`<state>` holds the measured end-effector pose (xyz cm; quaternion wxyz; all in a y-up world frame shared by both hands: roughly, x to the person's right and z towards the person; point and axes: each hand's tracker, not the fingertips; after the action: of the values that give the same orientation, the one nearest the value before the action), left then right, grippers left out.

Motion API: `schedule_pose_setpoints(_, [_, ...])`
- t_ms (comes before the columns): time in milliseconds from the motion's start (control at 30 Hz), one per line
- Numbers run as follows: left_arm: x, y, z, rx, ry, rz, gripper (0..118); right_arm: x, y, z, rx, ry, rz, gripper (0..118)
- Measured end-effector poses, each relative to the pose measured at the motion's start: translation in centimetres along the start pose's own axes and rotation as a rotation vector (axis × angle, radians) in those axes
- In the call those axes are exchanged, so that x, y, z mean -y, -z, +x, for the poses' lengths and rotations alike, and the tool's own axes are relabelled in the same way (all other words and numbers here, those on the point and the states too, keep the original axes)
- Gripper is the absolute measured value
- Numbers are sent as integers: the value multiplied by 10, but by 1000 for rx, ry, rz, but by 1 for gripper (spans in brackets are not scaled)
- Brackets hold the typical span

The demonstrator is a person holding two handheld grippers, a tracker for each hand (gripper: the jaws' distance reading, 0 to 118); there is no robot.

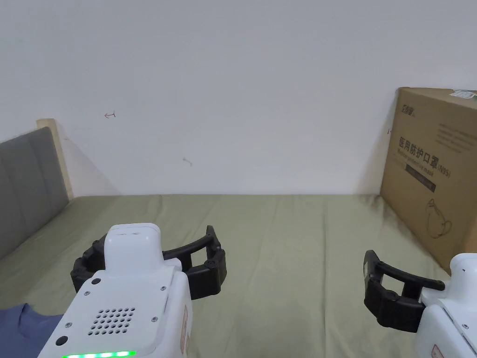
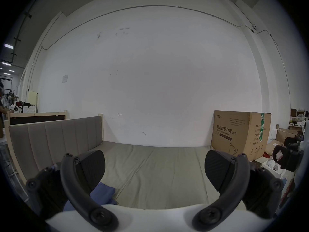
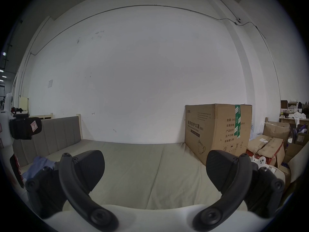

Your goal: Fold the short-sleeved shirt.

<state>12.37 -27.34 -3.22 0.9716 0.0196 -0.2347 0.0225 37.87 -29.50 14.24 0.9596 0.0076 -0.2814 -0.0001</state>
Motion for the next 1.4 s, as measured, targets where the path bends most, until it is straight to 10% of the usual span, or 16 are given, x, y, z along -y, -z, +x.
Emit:
schedule_pose_setpoints(133, [-1,0,1,7,36,-14,64,-1,1,7,-31,59,-25,118])
schedule_pose_setpoints(200, [0,5,3,1,76,-46,16,0,3,12,-57,89,-32,108])
schedule_pose_setpoints(267, [5,7,4,-2,78,-58,6,1,8,11,5,72,-58,17])
schedule_pose_setpoints(300, [6,8,2,26,60,-75,6,3,11,13,34,65,-86,1])
schedule_pose_setpoints(733, [16,9,-16,3,-1,-139,5,7,19,17,-11,102,-126,1])
schedule_pose_setpoints(1100, [13,-67,-191,-495,37,-196,5,22,56,-160,-499,149,-240,1])
schedule_pose_setpoints(1400, [0,-84,-234,-532,-73,-112,5,21,67,-194,-567,109,-270,1])
